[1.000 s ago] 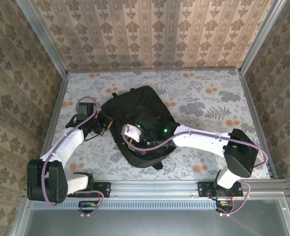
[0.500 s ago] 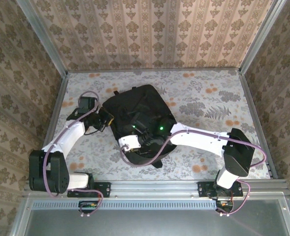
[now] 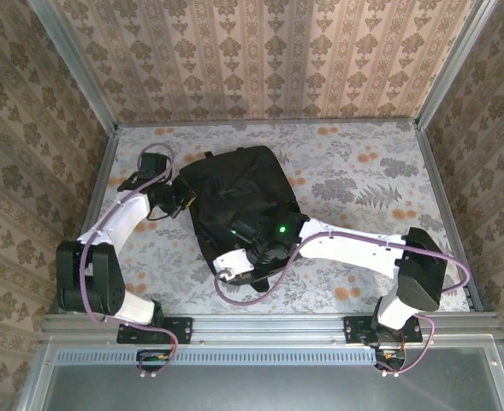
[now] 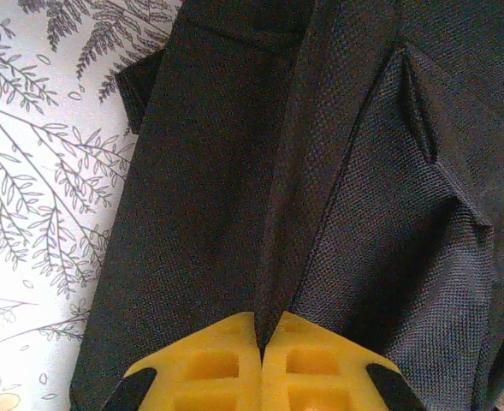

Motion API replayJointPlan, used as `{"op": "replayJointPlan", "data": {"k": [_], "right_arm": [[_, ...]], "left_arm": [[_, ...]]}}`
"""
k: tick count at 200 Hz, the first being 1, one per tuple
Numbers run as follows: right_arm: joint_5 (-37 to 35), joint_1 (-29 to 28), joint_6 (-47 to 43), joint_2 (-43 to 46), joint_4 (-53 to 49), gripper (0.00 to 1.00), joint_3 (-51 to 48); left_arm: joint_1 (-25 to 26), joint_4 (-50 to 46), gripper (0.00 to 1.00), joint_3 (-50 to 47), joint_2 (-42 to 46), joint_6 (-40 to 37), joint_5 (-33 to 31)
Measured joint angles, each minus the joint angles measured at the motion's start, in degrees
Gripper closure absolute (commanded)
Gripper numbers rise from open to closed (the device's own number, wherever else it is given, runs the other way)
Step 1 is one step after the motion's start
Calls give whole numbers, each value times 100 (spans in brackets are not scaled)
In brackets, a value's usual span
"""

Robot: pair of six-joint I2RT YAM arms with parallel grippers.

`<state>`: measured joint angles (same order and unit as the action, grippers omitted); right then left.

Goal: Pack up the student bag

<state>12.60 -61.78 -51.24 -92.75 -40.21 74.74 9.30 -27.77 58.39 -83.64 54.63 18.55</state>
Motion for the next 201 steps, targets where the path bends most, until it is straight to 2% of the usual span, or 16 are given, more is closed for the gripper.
{"op": "replayJointPlan", "data": {"k": [45,54,76,87,97,108,117,137,150,170,201], "right_arm": [[291,7,310,304,323,100,-188],[350,9,402,313,494,100,-199],[402,15,658,164,960,100,-122],[358,26,809,-24,1143,100,-11],[291,57,992,-203,1327,100,79],[262,144,1316,-330,1488,100,125],[251,254,1613,-365,1633,95,131],[190,560,2483,-363,1963,95,179],[136,710,3049,-363,2144,91,243],[2,828,3727,-350,2347,91,310],[-35,831,4463,-238,2605,92,223]], "left_arm": [[-68,-407,100,903,-772,-415,-118],[-87,-503,90,1185,-1021,-516,-96],[-151,-632,55,1891,-1589,-704,-9],[-181,-621,45,1991,-1617,-798,-2],[-201,-675,41,1987,-1513,-815,-22],[-201,-737,40,1917,-1294,-903,-79],[-201,-809,40,1805,-1051,-931,-146],[-201,-938,41,1360,-240,-970,-232],[-188,-968,42,984,330,-966,-245],[-74,-1010,43,350,1043,-935,-251],[173,-1043,51,-708,1858,-741,-238]]}}
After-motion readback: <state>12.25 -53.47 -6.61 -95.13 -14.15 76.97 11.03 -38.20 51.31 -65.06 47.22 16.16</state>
